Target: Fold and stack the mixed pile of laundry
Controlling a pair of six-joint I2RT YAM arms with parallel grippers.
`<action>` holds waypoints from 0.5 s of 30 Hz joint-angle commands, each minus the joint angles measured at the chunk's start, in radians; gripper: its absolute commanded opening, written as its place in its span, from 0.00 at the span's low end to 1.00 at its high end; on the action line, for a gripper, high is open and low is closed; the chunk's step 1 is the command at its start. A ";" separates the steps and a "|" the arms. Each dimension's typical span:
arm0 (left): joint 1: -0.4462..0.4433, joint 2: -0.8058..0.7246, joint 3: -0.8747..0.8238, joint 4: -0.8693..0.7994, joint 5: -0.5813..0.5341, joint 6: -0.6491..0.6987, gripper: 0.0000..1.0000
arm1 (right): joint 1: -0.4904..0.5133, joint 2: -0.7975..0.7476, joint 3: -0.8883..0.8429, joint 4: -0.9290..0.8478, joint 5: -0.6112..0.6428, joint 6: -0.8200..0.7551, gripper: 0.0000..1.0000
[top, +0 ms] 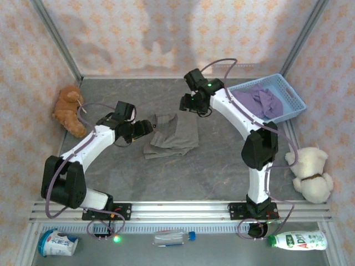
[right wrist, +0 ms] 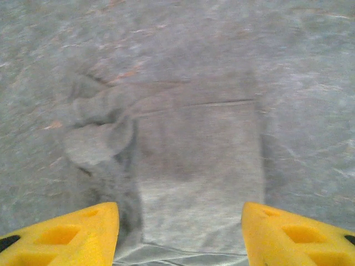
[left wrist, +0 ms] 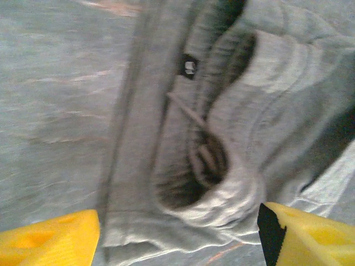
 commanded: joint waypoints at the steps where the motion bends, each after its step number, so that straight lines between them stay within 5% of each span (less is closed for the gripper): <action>1: -0.037 0.082 0.034 0.079 0.001 -0.042 0.76 | -0.023 -0.057 -0.064 0.023 0.003 0.014 0.60; 9: -0.121 0.217 0.082 0.161 -0.017 -0.065 0.65 | -0.068 -0.085 -0.140 0.043 -0.028 -0.017 0.60; 14: -0.139 0.204 0.033 0.259 -0.033 -0.093 0.23 | -0.102 -0.082 -0.139 0.042 -0.052 -0.038 0.59; 15: -0.139 0.182 0.024 0.252 -0.038 -0.098 0.07 | -0.108 -0.081 -0.138 0.042 -0.059 -0.043 0.59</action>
